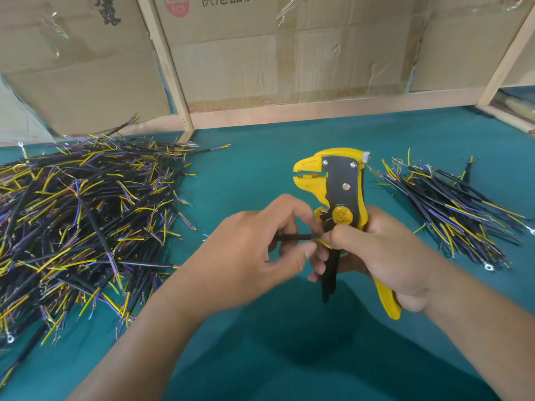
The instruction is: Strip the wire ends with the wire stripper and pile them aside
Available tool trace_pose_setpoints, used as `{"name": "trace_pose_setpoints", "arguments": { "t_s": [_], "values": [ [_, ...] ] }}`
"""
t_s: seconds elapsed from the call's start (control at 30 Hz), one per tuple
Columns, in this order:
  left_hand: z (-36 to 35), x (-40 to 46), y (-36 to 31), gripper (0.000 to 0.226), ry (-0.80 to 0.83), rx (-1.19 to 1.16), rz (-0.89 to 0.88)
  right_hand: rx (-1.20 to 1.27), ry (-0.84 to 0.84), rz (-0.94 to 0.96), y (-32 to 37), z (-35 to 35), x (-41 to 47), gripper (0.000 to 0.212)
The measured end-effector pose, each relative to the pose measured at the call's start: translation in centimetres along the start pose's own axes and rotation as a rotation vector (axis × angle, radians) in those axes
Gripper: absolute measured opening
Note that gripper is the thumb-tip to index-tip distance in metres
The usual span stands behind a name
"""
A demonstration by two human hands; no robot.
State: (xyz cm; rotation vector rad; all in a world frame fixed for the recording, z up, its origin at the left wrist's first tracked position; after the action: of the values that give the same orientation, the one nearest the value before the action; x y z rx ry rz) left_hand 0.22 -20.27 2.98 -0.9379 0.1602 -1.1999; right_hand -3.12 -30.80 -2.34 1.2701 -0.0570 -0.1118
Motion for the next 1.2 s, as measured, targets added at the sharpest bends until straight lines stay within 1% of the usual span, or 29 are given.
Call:
{"name": "trace_pose_setpoints", "arguments": {
  "t_s": [0.03, 0.07, 0.13, 0.2, 0.3, 0.4, 0.47, 0.57, 0.7, 0.87, 0.97, 1.1, 1.2],
  "values": [
    [0.0, 0.0, -0.5, 0.020, -0.021, 0.080, -0.037, 0.058, 0.025, -0.019, -0.1, -0.3, 0.0, 0.014],
    [-0.1, 0.0, -1.3, 0.023, -0.038, 0.132, -0.088, 0.092, 0.051, -0.029, -0.1, -0.5, -0.1, 0.014],
    [-0.5, 0.0, -2.7, 0.018, -0.051, 0.163, -0.196, 0.133, 0.120, -0.025, 0.1, -1.2, -0.2, 0.013],
    [-0.7, -0.1, -3.2, 0.013, -0.058, 0.148, -0.254, 0.148, 0.174, -0.012, 0.4, -1.7, -0.3, 0.015],
    [-0.4, -0.2, -2.6, 0.014, -0.094, 0.081, -0.214, 0.216, 0.202, -0.028, 0.3, -1.9, -0.2, 0.016],
    [0.4, -0.3, -1.0, 0.015, -0.195, -0.012, -0.064, 0.285, 0.223, -0.042, 0.0, -2.0, -0.2, 0.014],
    [0.4, -0.3, -0.4, 0.017, -0.231, -0.070, -0.024, 0.293, 0.212, -0.048, -0.2, -1.9, -0.1, 0.011],
    [0.5, -0.1, -0.7, 0.015, -0.247, -0.138, -0.044, 0.292, 0.206, -0.042, -0.2, -1.8, -0.1, 0.008],
    [0.6, -0.1, -1.9, 0.014, -0.233, -0.096, -0.105, 0.285, 0.235, -0.057, -0.3, -2.1, -0.3, 0.007],
    [0.2, -0.2, -1.7, 0.012, -0.195, -0.024, -0.110, 0.255, 0.254, -0.059, -0.4, -2.3, -0.4, 0.007],
    [0.6, -0.3, -1.2, 0.016, -0.210, 0.038, -0.091, 0.232, 0.270, -0.041, -0.3, -2.5, -0.5, 0.010],
    [1.4, -0.3, -1.0, 0.017, -0.238, 0.018, -0.095, 0.279, 0.278, -0.016, 0.1, -2.3, -0.5, 0.012],
    [1.8, -0.3, -1.1, 0.016, -0.249, 0.025, -0.096, 0.327, 0.269, -0.015, 0.1, -2.2, -0.5, 0.019]
  ]
}}
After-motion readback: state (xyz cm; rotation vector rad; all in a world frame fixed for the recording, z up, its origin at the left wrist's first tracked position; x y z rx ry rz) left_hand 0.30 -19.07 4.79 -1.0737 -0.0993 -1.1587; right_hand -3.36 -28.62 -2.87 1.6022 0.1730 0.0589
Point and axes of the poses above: each hand's wrist, its own x-axis towards the middle knuckle, its own z-axis out of the back of the hand, y = z × x, the point moved 10 cm from there along x, towards the middle knuckle, and after that the axes turned 14 degrees about -x, right-handed, at the moved point
